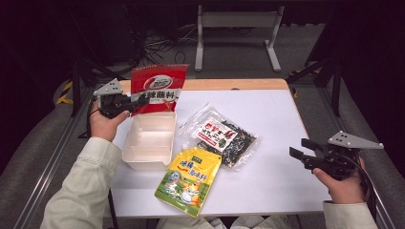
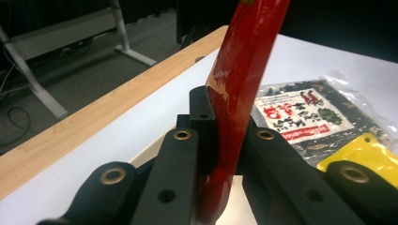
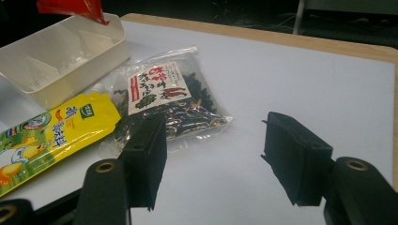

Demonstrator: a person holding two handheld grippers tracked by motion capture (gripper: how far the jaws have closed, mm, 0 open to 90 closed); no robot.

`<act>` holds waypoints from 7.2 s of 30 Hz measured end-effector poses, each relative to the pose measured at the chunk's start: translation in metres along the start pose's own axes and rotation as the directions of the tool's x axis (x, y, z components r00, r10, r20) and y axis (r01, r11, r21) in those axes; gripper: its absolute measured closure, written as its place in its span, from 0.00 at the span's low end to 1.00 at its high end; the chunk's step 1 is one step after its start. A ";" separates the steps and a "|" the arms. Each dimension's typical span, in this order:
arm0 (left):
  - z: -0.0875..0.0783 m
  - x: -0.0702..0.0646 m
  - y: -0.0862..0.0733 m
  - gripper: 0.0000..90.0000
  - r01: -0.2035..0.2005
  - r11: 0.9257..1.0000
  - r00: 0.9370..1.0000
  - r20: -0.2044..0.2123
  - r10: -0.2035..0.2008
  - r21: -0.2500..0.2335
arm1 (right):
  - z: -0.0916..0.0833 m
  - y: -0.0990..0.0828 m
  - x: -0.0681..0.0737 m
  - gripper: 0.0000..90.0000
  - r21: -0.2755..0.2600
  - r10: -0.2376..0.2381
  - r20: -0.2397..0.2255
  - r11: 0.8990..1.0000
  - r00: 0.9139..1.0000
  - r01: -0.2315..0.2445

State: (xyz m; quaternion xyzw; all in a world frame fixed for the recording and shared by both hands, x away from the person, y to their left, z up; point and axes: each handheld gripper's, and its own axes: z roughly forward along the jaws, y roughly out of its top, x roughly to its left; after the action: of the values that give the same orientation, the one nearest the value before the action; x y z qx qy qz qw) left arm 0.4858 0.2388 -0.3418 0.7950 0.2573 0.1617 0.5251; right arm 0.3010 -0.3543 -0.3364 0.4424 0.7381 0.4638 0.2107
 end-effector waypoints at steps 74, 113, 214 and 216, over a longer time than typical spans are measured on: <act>0.036 0.016 -0.017 1.00 0.019 0.987 0.988 -0.153 0.005 0.158 | 0.013 -0.003 0.005 0.42 0.013 0.000 -0.053 1.000 0.999 0.001; 0.042 0.004 -0.024 0.46 0.213 0.948 0.962 -0.222 -0.161 0.236 | 0.022 -0.002 0.012 0.51 -0.004 -0.074 -0.085 0.997 0.994 0.074; -0.063 -0.145 -0.068 0.40 0.195 0.976 0.980 -0.066 -0.189 0.100 | 0.250 0.026 -0.013 0.37 0.340 0.055 -0.165 0.940 0.985 0.005; -0.062 -0.145 -0.068 0.41 0.196 0.975 0.980 -0.065 -0.190 0.105 | 0.251 0.026 -0.014 0.39 0.346 0.058 -0.178 0.938 0.982 0.008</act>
State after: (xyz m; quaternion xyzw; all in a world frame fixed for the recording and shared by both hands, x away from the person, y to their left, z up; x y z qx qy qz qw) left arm 0.3181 0.2232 -0.3778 0.7895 0.3561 0.1173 0.4859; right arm 0.5013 -0.2359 -0.4358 0.4367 0.8185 0.3692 0.0543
